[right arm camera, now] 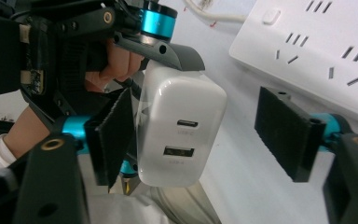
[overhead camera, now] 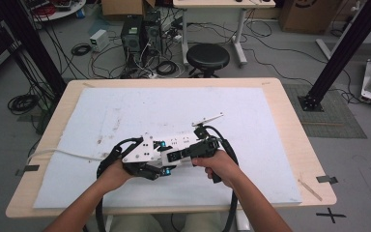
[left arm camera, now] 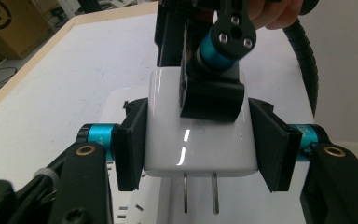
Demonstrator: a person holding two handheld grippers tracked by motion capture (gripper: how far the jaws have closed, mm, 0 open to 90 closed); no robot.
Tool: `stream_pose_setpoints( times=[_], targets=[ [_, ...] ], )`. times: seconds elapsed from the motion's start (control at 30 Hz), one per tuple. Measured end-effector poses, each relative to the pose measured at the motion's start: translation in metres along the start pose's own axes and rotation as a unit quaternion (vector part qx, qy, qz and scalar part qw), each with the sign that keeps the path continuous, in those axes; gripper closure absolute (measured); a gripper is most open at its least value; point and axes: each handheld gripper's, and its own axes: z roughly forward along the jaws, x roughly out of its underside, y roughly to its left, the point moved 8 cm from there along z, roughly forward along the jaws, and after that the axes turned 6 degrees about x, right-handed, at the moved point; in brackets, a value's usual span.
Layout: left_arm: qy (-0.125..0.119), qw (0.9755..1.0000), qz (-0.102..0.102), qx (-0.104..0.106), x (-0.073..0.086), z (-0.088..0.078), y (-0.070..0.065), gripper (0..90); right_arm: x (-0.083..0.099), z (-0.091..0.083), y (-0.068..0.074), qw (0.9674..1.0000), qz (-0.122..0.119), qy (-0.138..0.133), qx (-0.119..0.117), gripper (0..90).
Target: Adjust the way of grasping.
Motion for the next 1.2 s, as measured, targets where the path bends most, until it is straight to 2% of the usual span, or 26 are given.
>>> stream_pose_setpoints(
  times=[0.17, 0.27, 0.33, 0.43, 0.47, 0.5, 0.53, 0.57, 0.7, 0.87, 0.9, 0.93, 1.0, 1.1, 1.2],
  targets=[
    [0.000, 1.0000, 0.002, 0.002, 0.000, 0.001, -0.001, 42.5, 0.000, 0.003, 0.001, 0.9996, 0.008, -0.002, -0.027, 40.4],
    [0.003, 1.0000, 0.006, 0.002, 0.001, 0.002, -0.002, 42.5, 0.001, 0.002, 0.003, 0.9986, 0.019, 0.002, -0.050, 51.0],
    [0.002, 1.0000, 0.007, 0.003, 0.001, 0.002, -0.003, 42.5, 0.001, 0.002, 0.004, 0.9982, 0.012, 0.005, -0.059, 57.1],
    [-0.001, 1.0000, 0.000, 0.002, 0.001, 0.002, -0.003, 42.1, 0.001, 0.000, 0.003, 0.9974, 0.020, 0.009, -0.068, 59.1],
    [-0.005, 0.9998, -0.018, 0.010, 0.001, 0.003, -0.003, 42.1, 0.001, 0.000, 0.003, 0.9972, 0.024, 0.008, -0.070, 59.8],
    [-0.006, 0.9996, -0.029, 0.005, 0.002, 0.003, -0.002, 35.8, 0.003, 0.000, 0.000, 0.9986, 0.016, 0.007, -0.051, 61.6],
    [-0.004, 0.9992, -0.040, 0.003, 0.003, 0.002, -0.001, 28.3, 0.003, -0.001, -0.002, 0.9990, 0.012, 0.004, -0.044, 62.0],
    [-0.005, 0.9990, -0.044, 0.004, 0.005, 0.001, -0.001, 25.8, 0.003, -0.002, -0.003, 0.9991, 0.013, 0.000, -0.041, 62.3],
    [-0.017, 0.9974, -0.069, -0.005, 0.013, -0.007, 0.002, 25.0, 0.003, -0.011, -0.008, 0.9994, 0.002, -0.026, -0.021, 62.8],
    [-0.041, 0.9922, -0.114, -0.028, 0.023, -0.019, 0.008, 23.7, 0.008, -0.021, -0.016, 0.9984, -0.002, -0.056, -0.004, 63.0],
    [-0.046, 0.9910, -0.121, -0.034, 0.025, -0.021, 0.010, 23.7, 0.009, -0.023, -0.018, 0.9981, 0.000, -0.062, -0.001, 63.1],
    [-0.046, 0.9910, -0.121, -0.034, 0.025, -0.021, 0.010, 23.7, 0.009, -0.023, -0.018, 0.9981, 0.000, -0.062, -0.001, 63.1],
    [-0.046, 0.9890, -0.131, -0.051, 0.031, -0.028, 0.014, 23.7, 0.011, -0.029, -0.023, 0.9965, -0.001, -0.083, 0.006, 63.2],
    [-0.059, 0.9845, -0.150, -0.070, 0.035, -0.035, 0.019, 23.7, 0.013, -0.035, -0.027, 0.9937, -0.013, -0.110, 0.019, 63.2],
    [-0.061, 0.9818, -0.159, -0.083, 0.040, -0.040, 0.022, 23.7, 0.015, -0.042, -0.029, 0.9903, -0.030, -0.130, 0.038, 63.3]
  ],
)
